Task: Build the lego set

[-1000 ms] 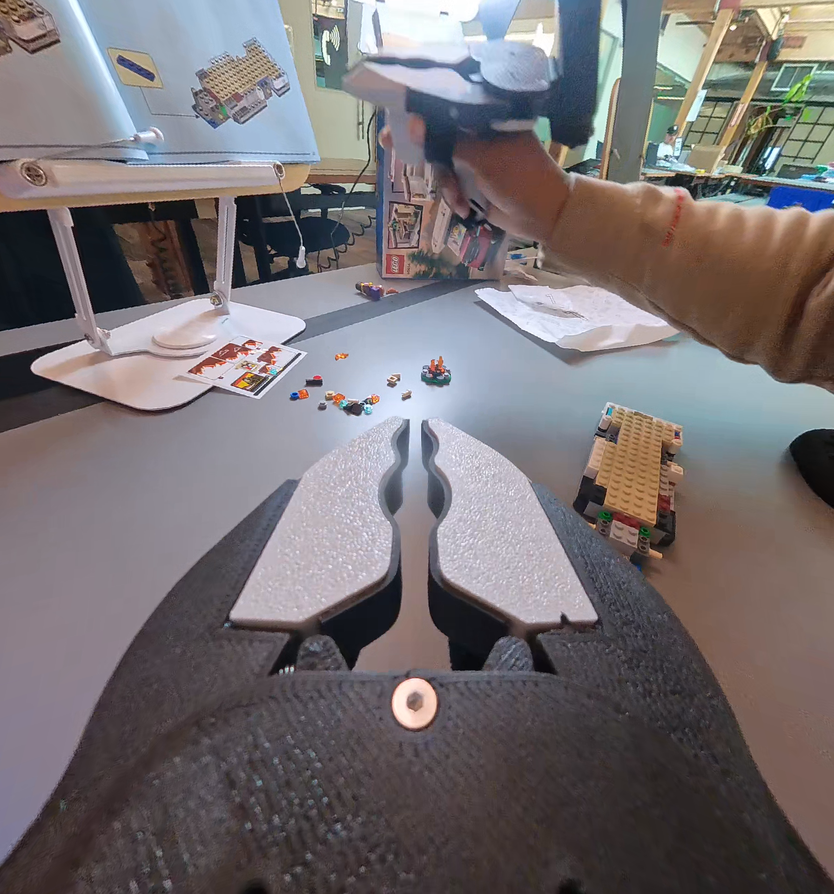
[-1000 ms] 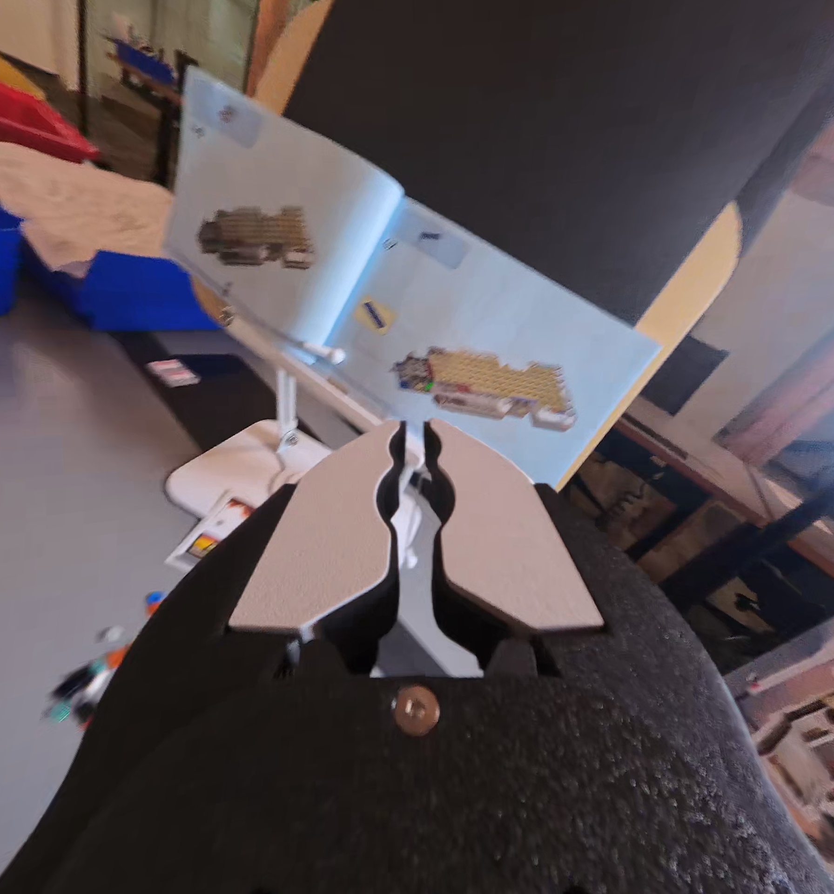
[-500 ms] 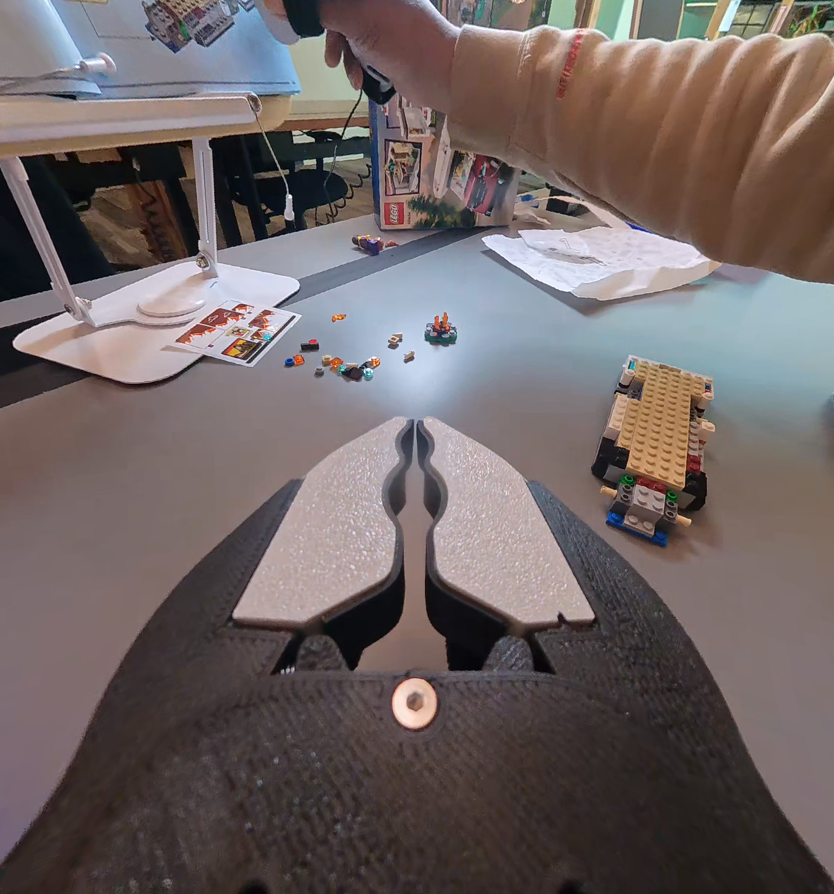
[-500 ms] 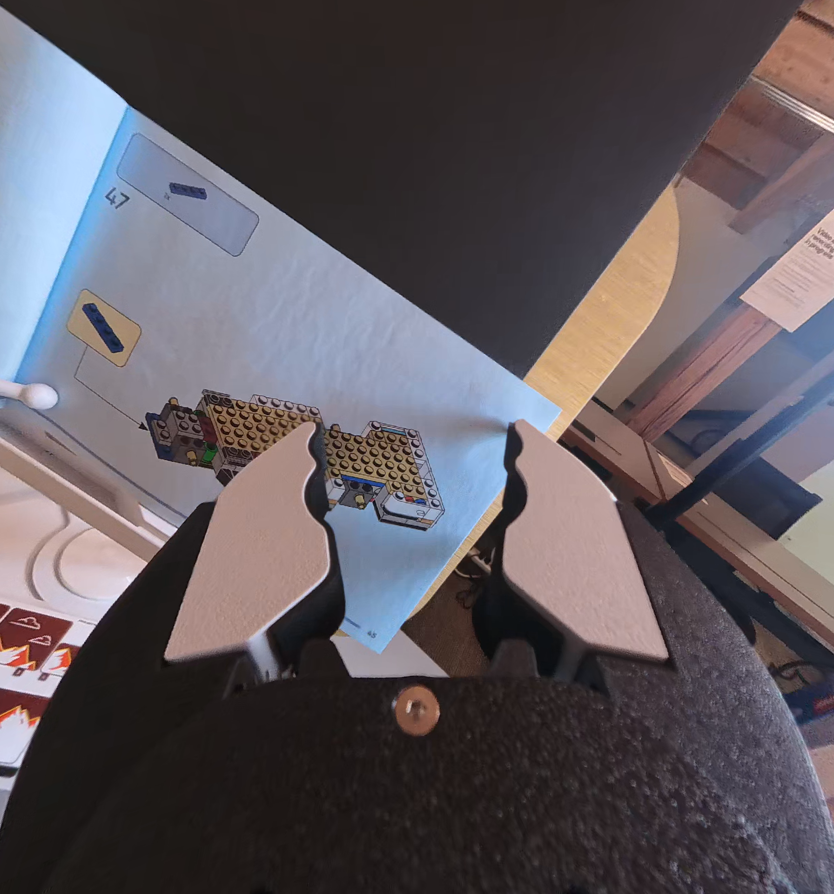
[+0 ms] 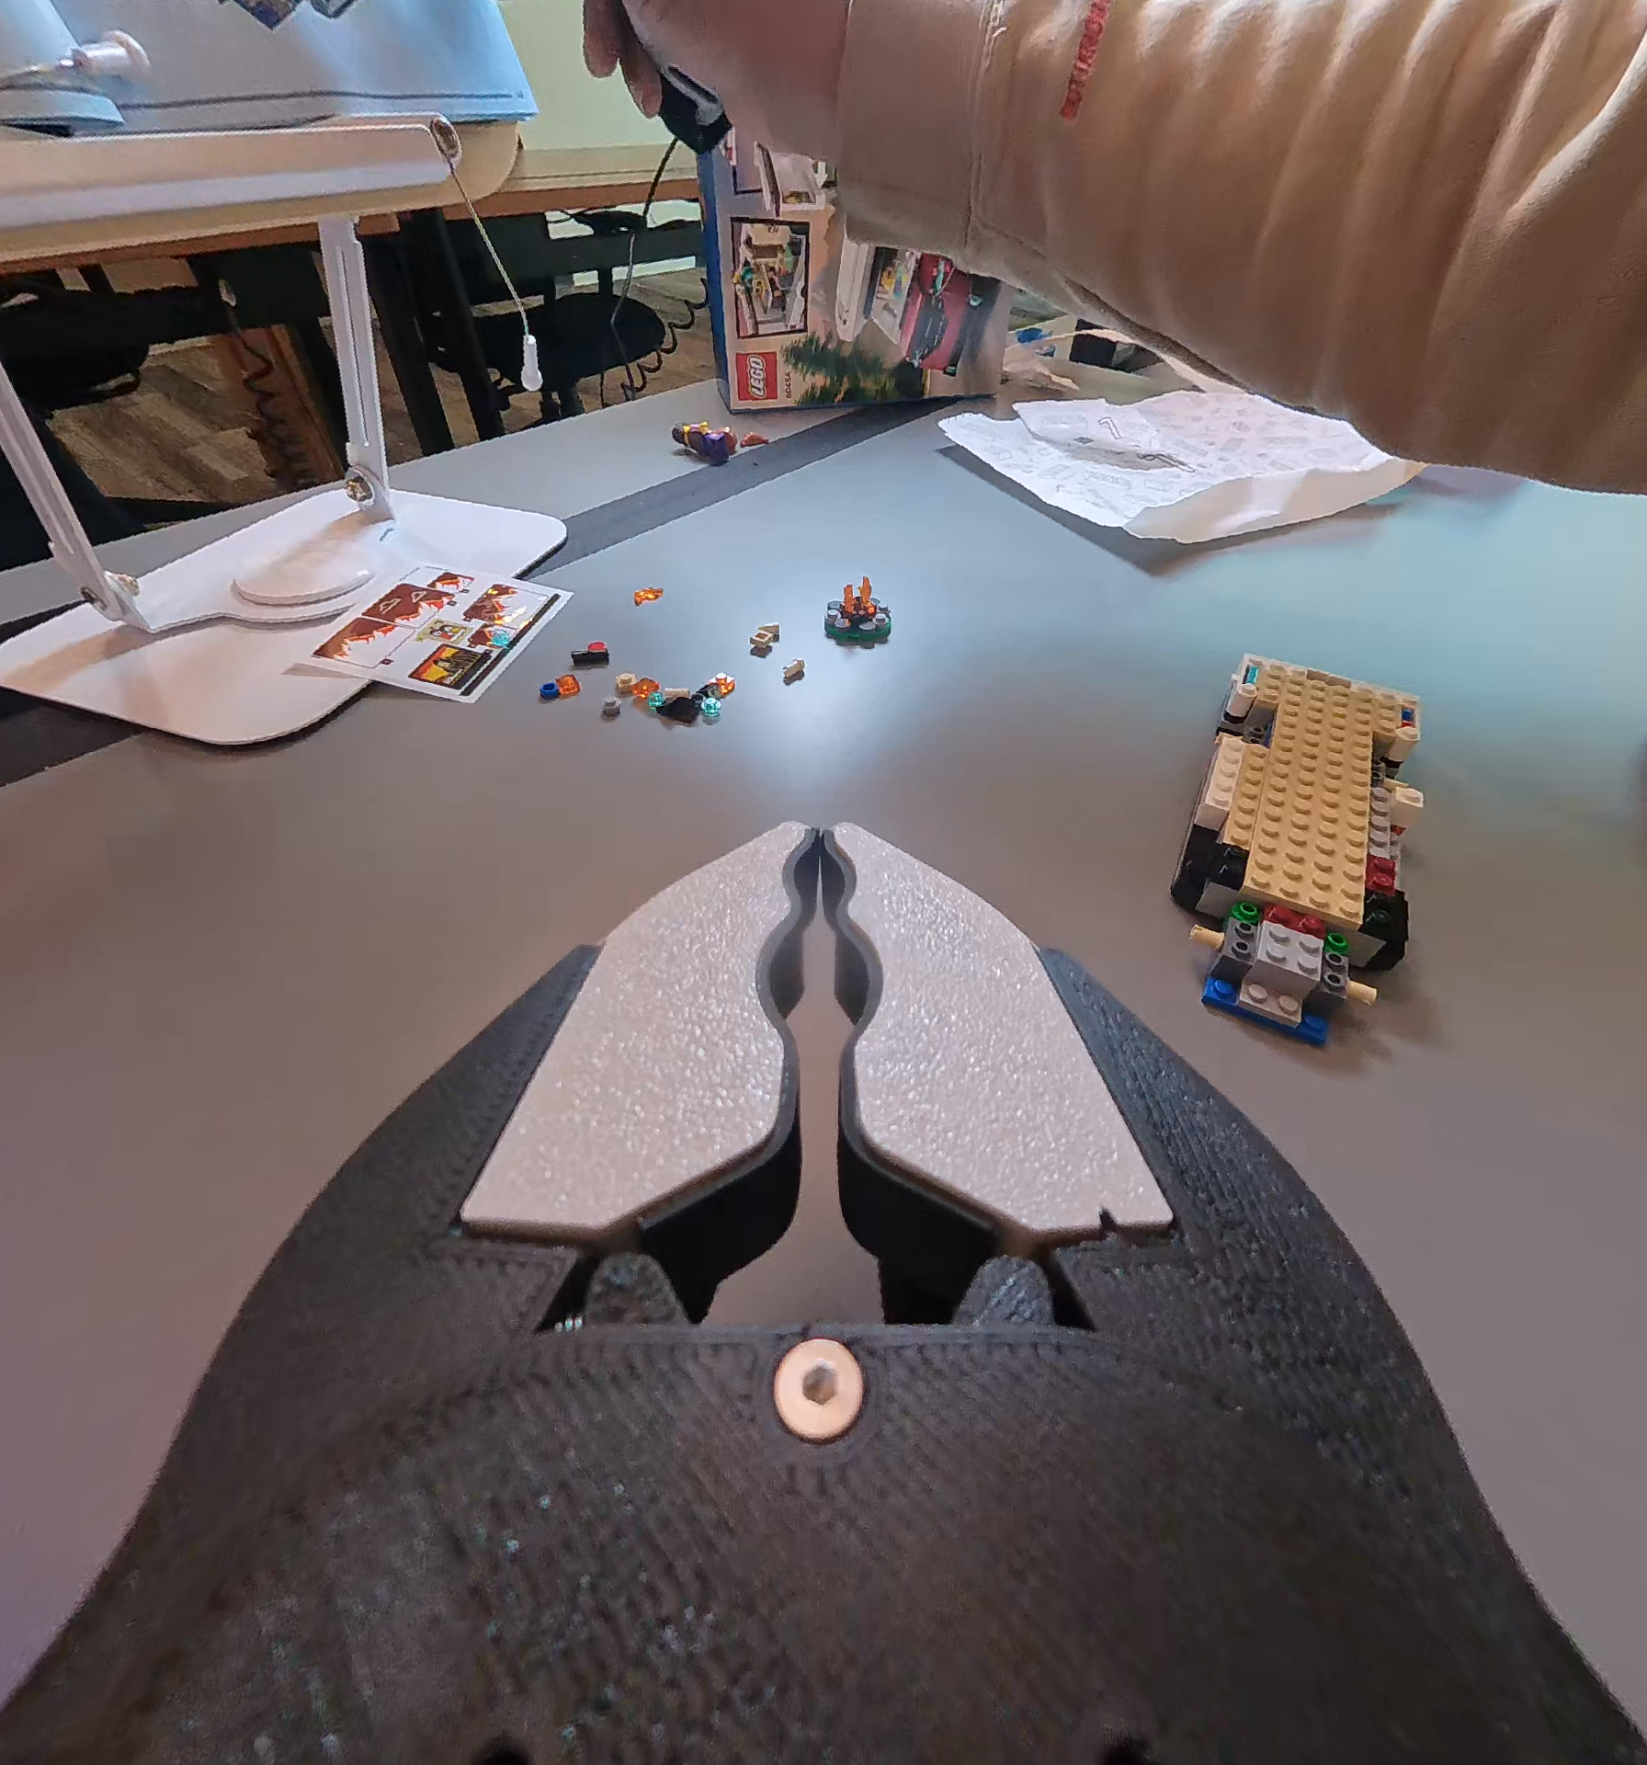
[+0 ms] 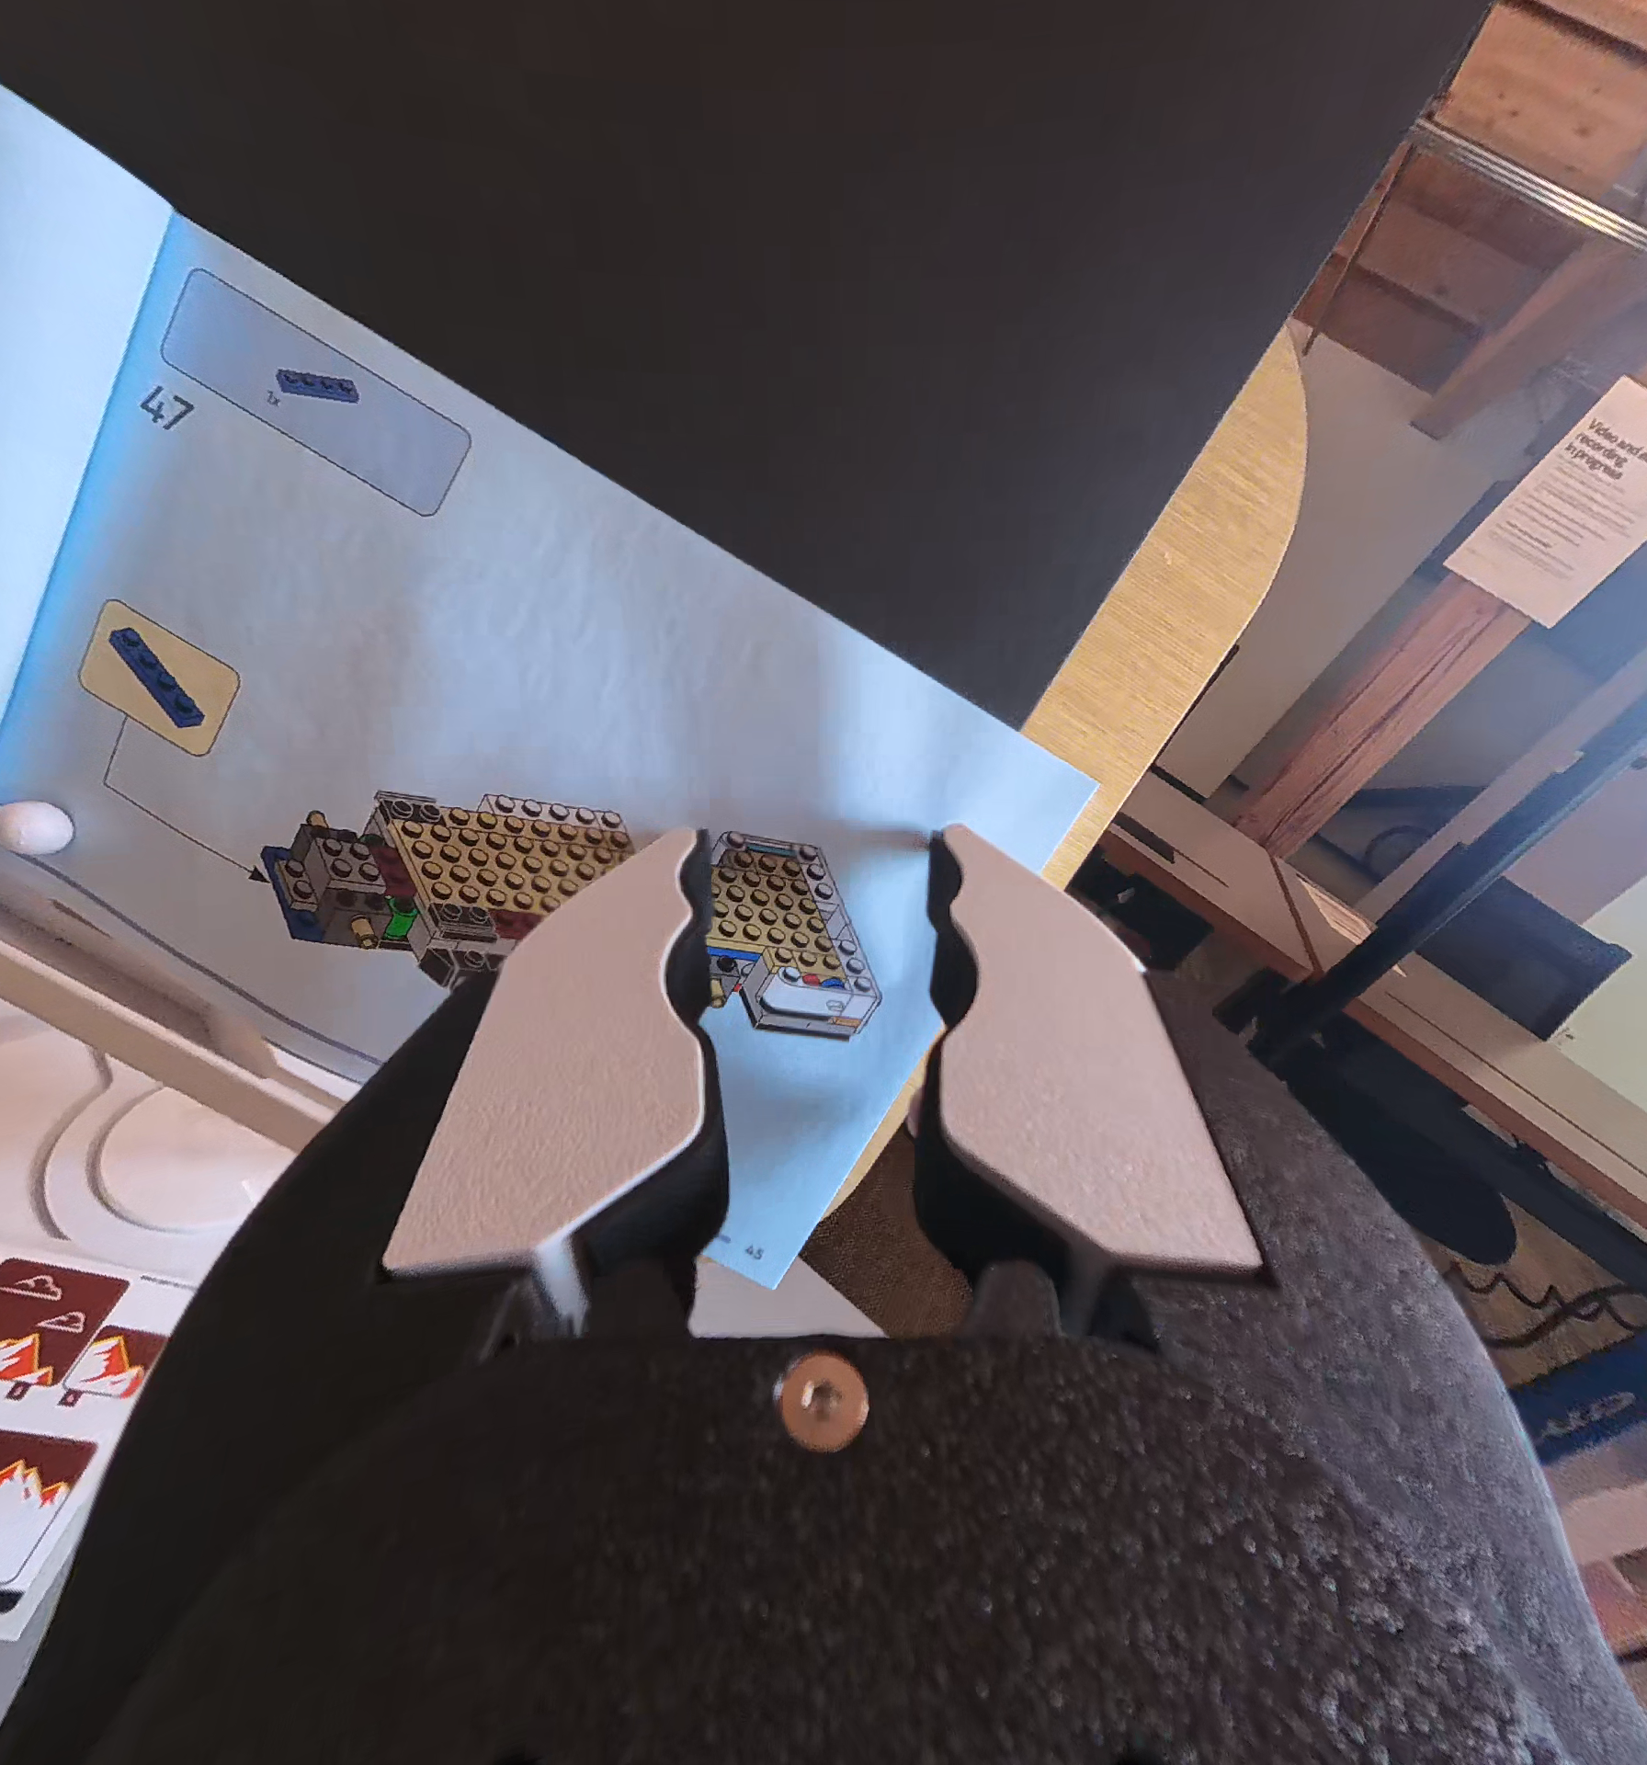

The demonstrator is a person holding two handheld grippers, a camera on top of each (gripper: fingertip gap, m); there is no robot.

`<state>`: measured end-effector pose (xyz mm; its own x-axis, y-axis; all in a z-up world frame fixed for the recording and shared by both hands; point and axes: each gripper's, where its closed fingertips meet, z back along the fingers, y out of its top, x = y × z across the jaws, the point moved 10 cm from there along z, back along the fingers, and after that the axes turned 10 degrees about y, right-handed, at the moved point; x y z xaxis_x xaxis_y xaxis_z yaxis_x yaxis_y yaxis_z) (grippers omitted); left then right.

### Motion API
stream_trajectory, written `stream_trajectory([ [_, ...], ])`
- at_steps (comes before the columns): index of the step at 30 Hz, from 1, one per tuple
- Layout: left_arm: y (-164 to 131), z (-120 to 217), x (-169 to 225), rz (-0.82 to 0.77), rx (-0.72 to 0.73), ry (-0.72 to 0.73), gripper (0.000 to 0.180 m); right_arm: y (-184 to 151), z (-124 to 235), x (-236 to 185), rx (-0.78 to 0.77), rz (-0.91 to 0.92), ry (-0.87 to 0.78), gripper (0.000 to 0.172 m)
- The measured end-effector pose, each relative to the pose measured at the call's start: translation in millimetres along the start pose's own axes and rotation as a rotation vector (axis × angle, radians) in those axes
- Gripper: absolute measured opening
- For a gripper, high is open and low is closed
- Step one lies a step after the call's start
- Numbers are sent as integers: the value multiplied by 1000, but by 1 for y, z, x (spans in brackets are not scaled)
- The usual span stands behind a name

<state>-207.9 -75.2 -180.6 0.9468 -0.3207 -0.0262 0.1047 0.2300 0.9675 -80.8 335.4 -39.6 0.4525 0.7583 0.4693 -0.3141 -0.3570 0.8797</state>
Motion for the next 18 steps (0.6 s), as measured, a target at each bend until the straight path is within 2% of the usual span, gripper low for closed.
stream_trajectory([
  [3,0,0,0,-7,0,1,0,-3,1,-2,-23,13,28,18],
  [5,-1,0,-1,-4,-2,1,0,-1,4,0,-28,24,38,15],
  [8,-1,0,-1,-2,-4,-1,0,11,6,14,-6,11,5,54],
  [10,-2,-1,0,-6,-9,-5,0,11,-1,17,-52,-13,31,66],
  [12,-2,-2,1,-14,-14,-6,0,10,-5,14,-55,14,19,62],
  [16,-2,0,1,-23,-12,-3,0,8,-8,5,-60,17,42,33],
  [18,-2,0,0,-18,-12,-6,0,8,-9,2,-63,27,56,25],
])
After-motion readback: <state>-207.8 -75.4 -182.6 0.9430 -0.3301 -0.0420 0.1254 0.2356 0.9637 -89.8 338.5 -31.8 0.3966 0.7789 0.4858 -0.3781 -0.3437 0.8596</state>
